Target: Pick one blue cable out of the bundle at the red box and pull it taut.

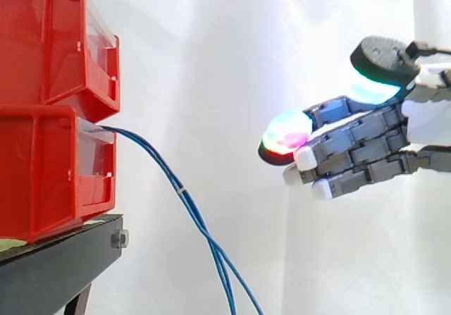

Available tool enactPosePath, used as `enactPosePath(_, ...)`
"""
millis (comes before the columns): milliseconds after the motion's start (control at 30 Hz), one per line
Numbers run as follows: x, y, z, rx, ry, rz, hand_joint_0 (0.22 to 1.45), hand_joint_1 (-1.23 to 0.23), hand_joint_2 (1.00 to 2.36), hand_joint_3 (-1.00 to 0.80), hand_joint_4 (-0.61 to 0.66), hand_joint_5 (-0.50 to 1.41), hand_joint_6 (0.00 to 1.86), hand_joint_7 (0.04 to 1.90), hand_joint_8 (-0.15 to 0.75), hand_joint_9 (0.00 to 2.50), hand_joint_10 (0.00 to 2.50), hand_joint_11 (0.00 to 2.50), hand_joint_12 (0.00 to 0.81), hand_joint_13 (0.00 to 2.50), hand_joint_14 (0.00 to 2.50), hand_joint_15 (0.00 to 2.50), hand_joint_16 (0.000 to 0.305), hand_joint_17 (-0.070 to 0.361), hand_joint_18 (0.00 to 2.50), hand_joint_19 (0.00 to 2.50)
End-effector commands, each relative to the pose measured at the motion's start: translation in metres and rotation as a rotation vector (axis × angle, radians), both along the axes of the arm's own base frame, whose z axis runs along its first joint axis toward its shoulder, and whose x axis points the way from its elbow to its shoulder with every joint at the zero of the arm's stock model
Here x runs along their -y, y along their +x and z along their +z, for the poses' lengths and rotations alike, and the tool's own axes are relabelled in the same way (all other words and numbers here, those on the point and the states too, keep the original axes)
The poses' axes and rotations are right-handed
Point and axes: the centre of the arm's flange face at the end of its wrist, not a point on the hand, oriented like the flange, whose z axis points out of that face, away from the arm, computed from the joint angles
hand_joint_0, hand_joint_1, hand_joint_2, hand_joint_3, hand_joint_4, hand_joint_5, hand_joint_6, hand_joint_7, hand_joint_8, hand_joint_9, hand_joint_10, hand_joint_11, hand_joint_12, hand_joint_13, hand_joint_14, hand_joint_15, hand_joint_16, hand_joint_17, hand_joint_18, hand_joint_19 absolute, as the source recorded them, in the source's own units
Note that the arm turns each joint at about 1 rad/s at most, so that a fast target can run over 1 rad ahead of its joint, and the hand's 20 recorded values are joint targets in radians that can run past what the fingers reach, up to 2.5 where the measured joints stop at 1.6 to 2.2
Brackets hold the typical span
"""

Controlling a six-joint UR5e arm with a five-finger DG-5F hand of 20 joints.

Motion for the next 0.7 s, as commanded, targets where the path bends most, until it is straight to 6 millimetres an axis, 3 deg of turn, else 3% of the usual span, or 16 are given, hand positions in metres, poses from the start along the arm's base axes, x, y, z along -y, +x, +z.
enactPosePath(0,0.0,0.007,-0.012,0.014,-0.009,-0.012,0.56,-0.89,1.0,-0.5,0.35,-0.17,0.5,0.95,0.319,0.42,0.01,0.36,0.408,0.33,0.0,0.11,0.057,0.129,0.41,0.24)
enactPosePath(167,-0.006,0.02,-0.032,0.049,-0.028,-0.011,0.51,-0.87,1.0,-0.5,0.3,-0.19,0.5,0.82,0.31,0.34,0.0,0.17,0.413,0.31,0.0,0.07,0.062,0.139,0.42,0.23)
enactPosePath(333,-0.011,0.029,-0.05,0.072,-0.05,-0.013,0.47,-0.82,1.0,-0.5,0.27,-0.21,0.5,0.77,0.319,0.37,0.0,0.17,0.428,0.33,0.0,0.07,0.065,0.146,0.44,0.24)
enactPosePath(667,-0.021,0.032,-0.048,0.083,-0.076,-0.008,0.51,-0.83,1.0,-0.5,0.29,-0.2,0.5,0.81,0.316,0.36,0.0,0.2,0.421,0.3,0.0,0.07,0.061,0.138,0.4,0.25)
